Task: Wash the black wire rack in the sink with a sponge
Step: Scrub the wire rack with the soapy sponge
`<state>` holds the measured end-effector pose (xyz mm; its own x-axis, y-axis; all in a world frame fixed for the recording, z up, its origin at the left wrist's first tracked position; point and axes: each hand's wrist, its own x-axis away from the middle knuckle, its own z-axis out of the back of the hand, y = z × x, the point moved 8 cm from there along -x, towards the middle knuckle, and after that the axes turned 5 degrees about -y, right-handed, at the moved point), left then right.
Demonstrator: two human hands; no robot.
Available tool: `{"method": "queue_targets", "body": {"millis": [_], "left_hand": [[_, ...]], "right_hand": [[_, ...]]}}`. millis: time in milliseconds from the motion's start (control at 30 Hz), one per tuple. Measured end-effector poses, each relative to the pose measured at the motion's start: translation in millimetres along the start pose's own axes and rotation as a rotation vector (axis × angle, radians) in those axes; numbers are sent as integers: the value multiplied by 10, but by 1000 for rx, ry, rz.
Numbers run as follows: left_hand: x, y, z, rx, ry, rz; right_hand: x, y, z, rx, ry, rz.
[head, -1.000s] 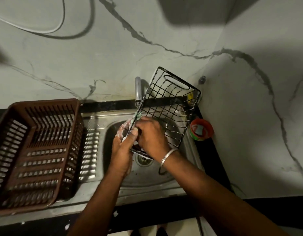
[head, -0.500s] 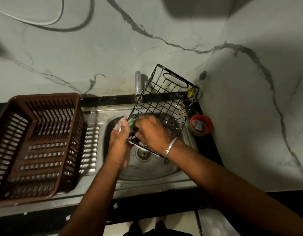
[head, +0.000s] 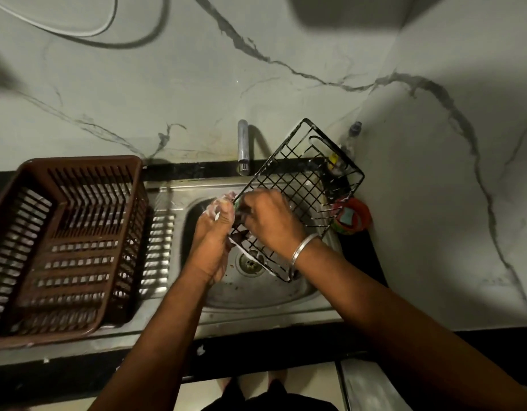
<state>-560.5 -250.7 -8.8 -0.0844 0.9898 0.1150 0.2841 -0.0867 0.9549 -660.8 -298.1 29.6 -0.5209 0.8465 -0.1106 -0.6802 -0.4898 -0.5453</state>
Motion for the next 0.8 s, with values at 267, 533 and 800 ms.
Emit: {"method": "queue_targets", "body": {"millis": [267, 533, 800], "left_hand": [[12, -26, 76, 111, 67, 4], [-10, -13, 119, 102, 110, -26], [-74, 84, 118, 146, 168, -59]], "right_hand": [[65, 61, 70, -52, -25, -108], [92, 47, 91, 37, -121, -85], [76, -40, -16, 20, -144, -39]]}}
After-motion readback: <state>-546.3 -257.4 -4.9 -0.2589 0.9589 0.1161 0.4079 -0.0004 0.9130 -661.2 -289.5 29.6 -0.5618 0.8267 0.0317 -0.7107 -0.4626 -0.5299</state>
